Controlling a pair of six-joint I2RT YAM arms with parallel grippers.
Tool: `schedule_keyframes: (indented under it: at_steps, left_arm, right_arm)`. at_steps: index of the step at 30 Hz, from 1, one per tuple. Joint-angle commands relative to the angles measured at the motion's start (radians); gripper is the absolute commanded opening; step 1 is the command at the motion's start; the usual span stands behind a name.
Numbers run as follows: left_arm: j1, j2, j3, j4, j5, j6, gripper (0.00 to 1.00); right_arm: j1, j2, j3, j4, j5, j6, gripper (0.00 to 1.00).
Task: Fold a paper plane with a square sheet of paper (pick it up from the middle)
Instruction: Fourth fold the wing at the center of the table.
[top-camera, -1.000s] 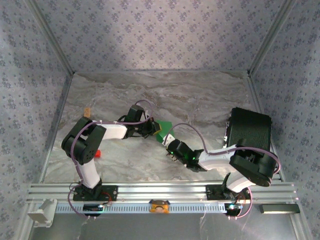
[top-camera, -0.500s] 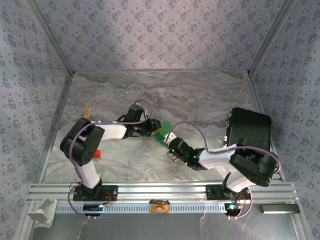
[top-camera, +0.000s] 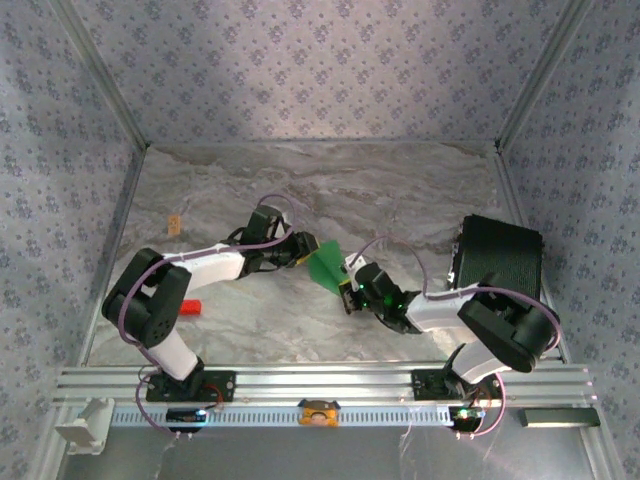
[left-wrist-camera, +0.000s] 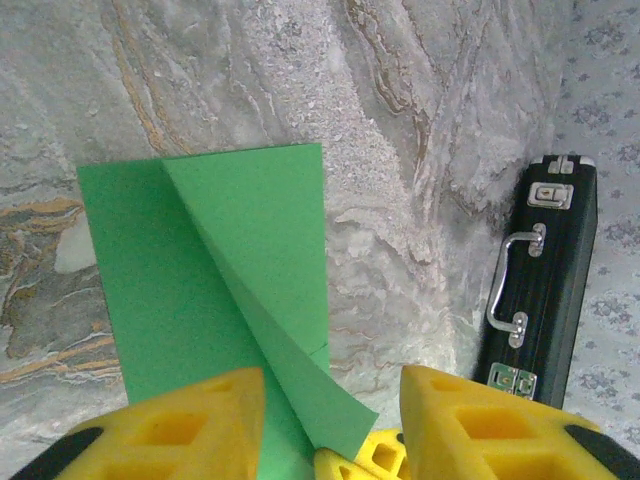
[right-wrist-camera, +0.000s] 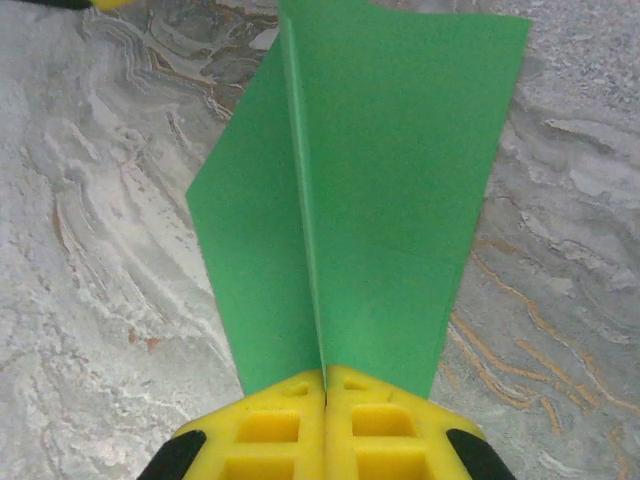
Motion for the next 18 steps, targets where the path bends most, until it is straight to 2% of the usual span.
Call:
schedule_keyframes:
  at_steps: [1,9,18]
  left_arm:
    - [0.003,0.013,-0.004,-0.003,0.016,0.009,0.32]
    - [-0.004,0.065,0.026,0.005,0.055,0.01,0.17]
    - [-0.023,0.111,0.039,0.024,0.074,0.001,0.11]
  right_arm:
    - [-0.03,-0.009,-0.016,0.054,-0.12,0.071,0.01]
    - [-0.09,0.016,-0.027,0.099,-0.241,0.137,0.0]
    - [-0.137,0.049,-0.037,0.148,-0.314,0.191,0.0]
